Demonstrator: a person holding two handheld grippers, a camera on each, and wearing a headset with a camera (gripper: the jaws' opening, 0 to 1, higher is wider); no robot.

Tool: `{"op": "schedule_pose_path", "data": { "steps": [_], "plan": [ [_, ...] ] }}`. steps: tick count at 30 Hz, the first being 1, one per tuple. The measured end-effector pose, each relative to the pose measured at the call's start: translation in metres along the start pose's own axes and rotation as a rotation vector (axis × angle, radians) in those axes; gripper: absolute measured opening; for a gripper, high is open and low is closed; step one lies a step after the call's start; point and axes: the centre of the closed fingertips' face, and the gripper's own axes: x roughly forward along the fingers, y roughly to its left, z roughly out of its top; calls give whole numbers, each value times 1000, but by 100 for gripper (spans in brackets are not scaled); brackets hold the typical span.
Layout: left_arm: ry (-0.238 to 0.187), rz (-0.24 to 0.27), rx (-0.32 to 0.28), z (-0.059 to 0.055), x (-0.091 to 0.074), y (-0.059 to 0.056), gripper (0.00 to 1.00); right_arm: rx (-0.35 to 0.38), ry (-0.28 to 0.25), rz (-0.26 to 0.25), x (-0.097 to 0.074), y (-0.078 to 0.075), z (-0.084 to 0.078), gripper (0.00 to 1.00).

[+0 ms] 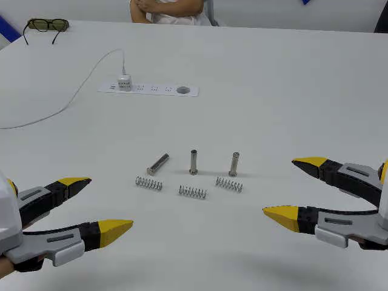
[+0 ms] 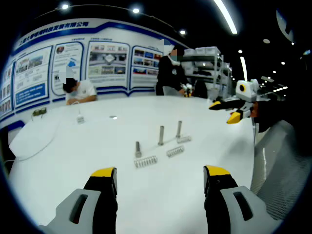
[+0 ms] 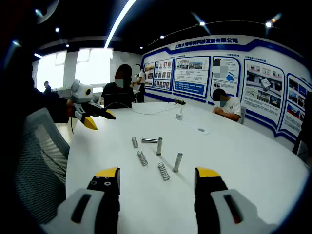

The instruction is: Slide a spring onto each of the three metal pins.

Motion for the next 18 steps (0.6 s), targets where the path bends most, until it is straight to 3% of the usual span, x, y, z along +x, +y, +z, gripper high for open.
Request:
{"op": "schedule_pose_path", "data": {
  "steps": [18],
  "plan": [
    [1, -7, -3, -3, -2, 4, 73, 6, 8, -5, 5, 2, -1, 63]
  ]
}}
